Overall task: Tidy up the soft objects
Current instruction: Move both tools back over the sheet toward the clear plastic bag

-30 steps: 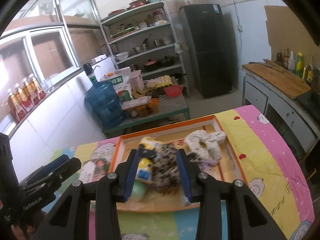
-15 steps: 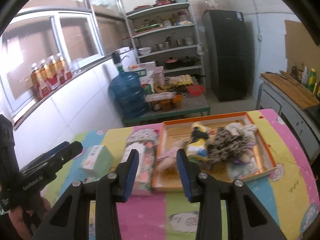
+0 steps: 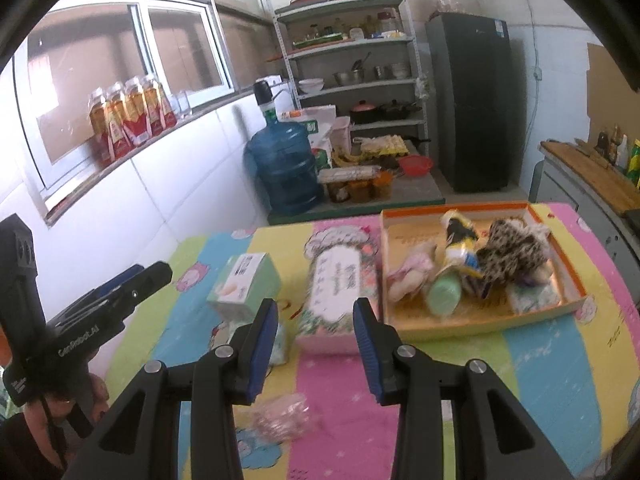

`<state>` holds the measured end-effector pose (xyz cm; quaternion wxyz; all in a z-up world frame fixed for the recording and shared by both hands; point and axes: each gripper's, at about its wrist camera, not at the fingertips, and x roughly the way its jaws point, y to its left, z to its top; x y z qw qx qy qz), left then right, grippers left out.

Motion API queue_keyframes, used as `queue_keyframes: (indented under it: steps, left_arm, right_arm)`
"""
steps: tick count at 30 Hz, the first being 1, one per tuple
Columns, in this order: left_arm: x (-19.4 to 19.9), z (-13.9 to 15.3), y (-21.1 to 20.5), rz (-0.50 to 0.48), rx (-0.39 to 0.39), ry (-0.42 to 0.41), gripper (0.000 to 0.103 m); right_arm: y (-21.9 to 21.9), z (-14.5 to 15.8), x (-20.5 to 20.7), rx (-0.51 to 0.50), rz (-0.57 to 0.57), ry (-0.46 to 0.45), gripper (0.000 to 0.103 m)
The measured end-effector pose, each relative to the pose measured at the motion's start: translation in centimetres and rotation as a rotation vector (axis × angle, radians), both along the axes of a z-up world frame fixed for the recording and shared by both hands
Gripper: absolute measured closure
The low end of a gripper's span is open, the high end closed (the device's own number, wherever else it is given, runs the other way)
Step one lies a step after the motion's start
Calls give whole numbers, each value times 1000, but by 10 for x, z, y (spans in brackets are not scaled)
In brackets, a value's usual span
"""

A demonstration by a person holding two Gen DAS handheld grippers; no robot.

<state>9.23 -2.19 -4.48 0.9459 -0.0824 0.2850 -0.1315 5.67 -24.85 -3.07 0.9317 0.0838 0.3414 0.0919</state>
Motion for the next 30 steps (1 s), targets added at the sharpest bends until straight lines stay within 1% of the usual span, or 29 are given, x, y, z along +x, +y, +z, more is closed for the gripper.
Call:
queue_keyframes:
  steps: [5,12,13,16,17,18,19,20,26,30]
  left_arm:
    - [-5,-11,14,-11,22,5,36]
    - [-15,-27,24,-39,65,7,36]
    - [-16,-29,25,-40,68,9,36]
    - [-20,-36,31,-36,68,23,36]
    - [-21,-38,32,-33,68,27,36]
    - [-22,-40,35,-28,67,33,36]
    - [-23,-42,38,-25,67,37,36]
    - [-24,-43,39,-21,66,39,36]
    - [-28,-49,49,1,62,54,36]
    - [-29,-52,51,3,68,62,36]
  right_arm:
    - [21,-18,-7,15,-4,44,64]
    - [46,-43,-13,-6,2,84,64]
    - [49,-47,-14,-9,7,90,62]
    - [57,-59,-14,-10,34,110,51]
    - [60,-63,-14,-12,41,118,45]
    - [62,-68,-13,-12,49,130,40]
    - [65,-74,-12,-10,56,147,33]
    - [67,-79,-11,-10,59,159,28]
    - [73,-104,-6,-34,76,216,27]
    - [76,-114,-3,-52,85,236,27]
